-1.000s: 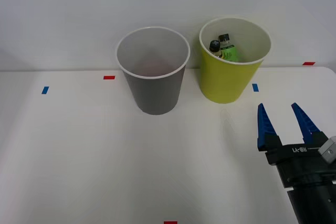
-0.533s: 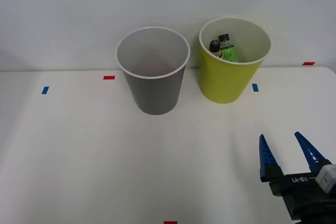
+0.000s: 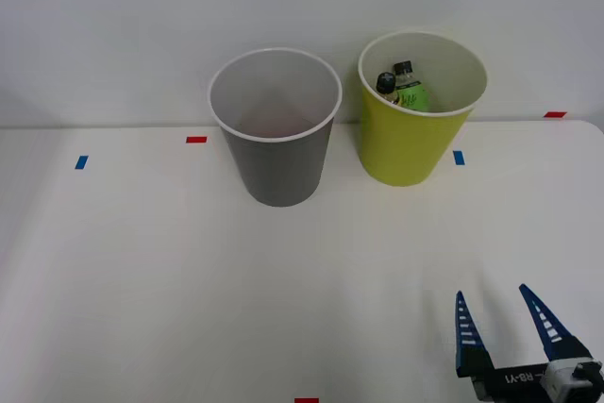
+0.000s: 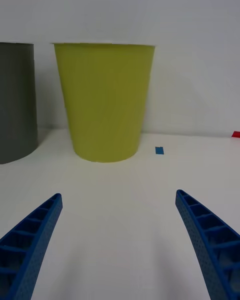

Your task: Put cans in the gray bin, plastic bottles in the light green bin

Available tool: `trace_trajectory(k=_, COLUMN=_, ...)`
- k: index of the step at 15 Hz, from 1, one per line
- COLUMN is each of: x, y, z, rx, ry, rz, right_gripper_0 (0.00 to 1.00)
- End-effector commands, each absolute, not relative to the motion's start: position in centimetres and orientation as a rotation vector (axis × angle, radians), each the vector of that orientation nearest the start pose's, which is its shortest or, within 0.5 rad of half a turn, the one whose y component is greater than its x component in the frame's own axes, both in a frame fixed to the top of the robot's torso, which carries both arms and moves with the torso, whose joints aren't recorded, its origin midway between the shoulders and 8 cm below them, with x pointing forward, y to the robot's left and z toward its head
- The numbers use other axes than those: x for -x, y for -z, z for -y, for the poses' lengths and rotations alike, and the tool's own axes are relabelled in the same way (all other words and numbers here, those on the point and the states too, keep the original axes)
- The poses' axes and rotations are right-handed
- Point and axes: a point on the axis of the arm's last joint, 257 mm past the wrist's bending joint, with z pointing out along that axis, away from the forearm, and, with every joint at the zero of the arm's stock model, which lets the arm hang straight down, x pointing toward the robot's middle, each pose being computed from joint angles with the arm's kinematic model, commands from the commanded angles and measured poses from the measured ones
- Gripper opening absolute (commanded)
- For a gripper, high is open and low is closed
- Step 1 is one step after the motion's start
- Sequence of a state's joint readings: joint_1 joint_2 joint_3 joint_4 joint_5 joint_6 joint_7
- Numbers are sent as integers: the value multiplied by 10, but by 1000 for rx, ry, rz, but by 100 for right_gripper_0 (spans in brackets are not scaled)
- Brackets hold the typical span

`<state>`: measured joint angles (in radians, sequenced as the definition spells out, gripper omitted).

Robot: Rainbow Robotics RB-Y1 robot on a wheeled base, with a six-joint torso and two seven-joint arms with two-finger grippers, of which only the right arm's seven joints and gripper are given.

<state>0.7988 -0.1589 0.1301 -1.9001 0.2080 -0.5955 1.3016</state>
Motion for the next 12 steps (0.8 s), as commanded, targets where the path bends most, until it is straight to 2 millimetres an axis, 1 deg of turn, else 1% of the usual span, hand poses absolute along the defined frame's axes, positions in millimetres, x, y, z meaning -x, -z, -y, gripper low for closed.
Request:
trace_trajectory(k=1, x=-272, y=256, z=246, rx=76, ry=-49, rz=-1486, right_gripper_0=77)
trace_trajectory(k=3, x=-261, y=258, z=246, rx=74, ry=-42, rz=-1494, right_gripper_0=77)
trace_trajectory(k=5, x=-256, y=261, z=243, rx=84, ry=-41, rz=-1504, right_gripper_0=77)
trace_trajectory(k=7, x=-252, y=270, z=236, rx=119, ry=-45, rz=-1527, right_gripper_0=77)
trace_trajectory(k=9, x=-248, y=283, z=221, rx=136, ry=-105, rz=-1530, right_gripper_0=77)
trace_trajectory(k=10, x=-245, y=288, z=218, rx=133, ry=-125, rz=-1528, right_gripper_0=77)
trace_trajectory(k=12, x=-238, y=290, z=220, rx=97, ry=-131, rz=-1508, right_gripper_0=77)
